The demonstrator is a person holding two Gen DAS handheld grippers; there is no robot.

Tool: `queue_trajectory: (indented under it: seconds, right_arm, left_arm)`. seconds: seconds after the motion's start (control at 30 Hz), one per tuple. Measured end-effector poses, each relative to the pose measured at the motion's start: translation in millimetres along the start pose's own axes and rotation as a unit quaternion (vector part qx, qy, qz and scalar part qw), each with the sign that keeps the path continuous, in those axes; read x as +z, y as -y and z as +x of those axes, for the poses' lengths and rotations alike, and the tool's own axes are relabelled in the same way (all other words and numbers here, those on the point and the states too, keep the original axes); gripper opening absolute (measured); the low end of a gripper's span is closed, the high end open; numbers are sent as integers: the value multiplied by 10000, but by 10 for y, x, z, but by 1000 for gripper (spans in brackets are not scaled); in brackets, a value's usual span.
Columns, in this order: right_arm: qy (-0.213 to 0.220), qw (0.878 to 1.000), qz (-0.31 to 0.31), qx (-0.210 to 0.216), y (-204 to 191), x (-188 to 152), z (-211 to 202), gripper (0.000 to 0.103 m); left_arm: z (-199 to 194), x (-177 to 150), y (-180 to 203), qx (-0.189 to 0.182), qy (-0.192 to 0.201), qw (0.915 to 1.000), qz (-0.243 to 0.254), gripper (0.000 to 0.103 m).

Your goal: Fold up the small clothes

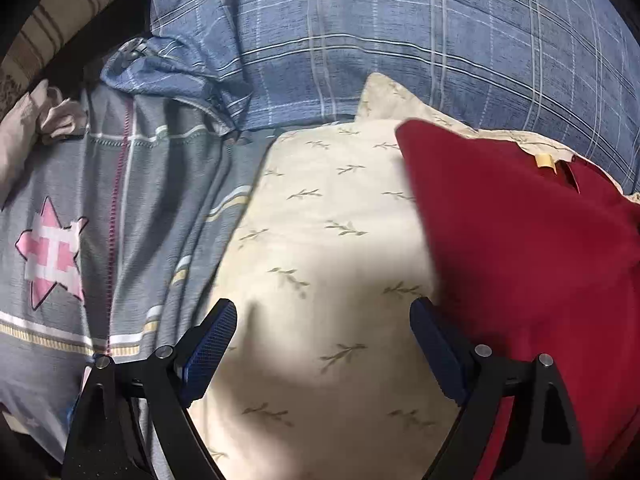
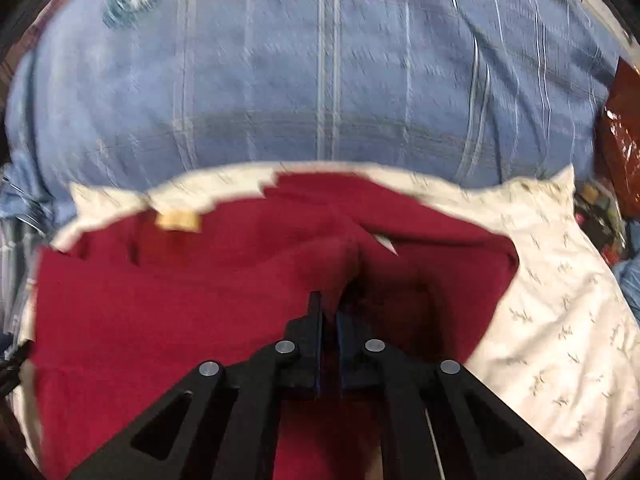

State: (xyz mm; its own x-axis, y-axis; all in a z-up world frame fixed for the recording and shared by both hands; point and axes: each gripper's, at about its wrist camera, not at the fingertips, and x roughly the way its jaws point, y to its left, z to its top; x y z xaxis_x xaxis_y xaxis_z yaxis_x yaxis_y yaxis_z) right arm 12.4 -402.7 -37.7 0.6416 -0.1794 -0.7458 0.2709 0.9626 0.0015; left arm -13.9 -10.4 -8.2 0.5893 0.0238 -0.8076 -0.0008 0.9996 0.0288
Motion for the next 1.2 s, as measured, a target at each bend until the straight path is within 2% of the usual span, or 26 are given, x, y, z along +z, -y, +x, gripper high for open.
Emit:
queue_trajectory:
  seconds: [0.03,0.1,0.13,0.2,0.27,0.33,0.43,0.5,0.57,0.6,0.63,0.67,0.83,0.97,1.07,1.13,1.17,1.2]
  right_arm:
    - [37,9999,55,-116,14,9,-49,22]
    - [386,9991,97,-167,-24,50,-224,41]
    - [585,9982,77,-45,-90,79,-329,44]
    - [820,9940,-227,687,-374,151,-479,46]
    - [655,9787,-907,1723,-858,212,-454,49]
    - [550,9579,-1652,2284,-1428,229,-358,51]
    - [579,9293,-2644,2512,-2111,214,-155,55]
    - [381,9173,-2894,2710,-2390,217,4,64]
    - [36,9072,-3120,2824,-2649,228,227,64]
    - [-51,9071,-3197,2737,-2736,233,298,53]
    - [-170,9061,-3300,2642,-2812,210,359,35]
    - [-325,9034,-3316,2698,-2863,198,435,7]
    - [9,8964,-3120,3148,-3021,242,280,6]
    - [-108,9056,-2794,3190,-3238,247,416,5]
    - [-148,9121,-2682,3099,-3104,222,311,16]
    - [-45,9123,-2597,3167,-2875,209,95,37]
    - [117,9164,-2555,3080,-2693,199,-45,52]
    - [318,9245,-2478,2878,-2476,193,-183,59]
  left_arm:
    - [-27,-17,-25,-108,40,9998,-172,88]
    - [-57,-30,-68,-262,141,9986,-434,88]
    - [-70,-25,-81,-259,168,9984,-474,88]
    - [-68,-43,-101,-198,163,9987,-446,88]
    - [-65,-61,-127,-143,135,9989,-430,88]
    - [-57,-54,-169,-117,155,9986,-498,88]
    - [-83,-50,-245,7,228,9979,-599,88]
    - [-89,-40,-271,118,285,9973,-672,88]
    - [-88,-28,-311,122,301,9968,-732,88]
    - [-100,-29,-327,125,312,9965,-762,88]
    - [-108,-28,-351,140,334,9961,-805,88]
    - [-116,-25,-375,157,367,9956,-851,88]
    - [-202,-12,-414,196,678,9922,-1027,88]
    - [-188,-37,-411,236,693,9917,-1057,88]
    - [-217,-32,-392,36,734,9912,-1103,88]
    - [-270,-21,-328,-77,873,9908,-1027,88]
    - [-292,-18,-292,-141,930,9908,-968,88]
    - [-310,-17,-255,-215,970,9909,-904,88]
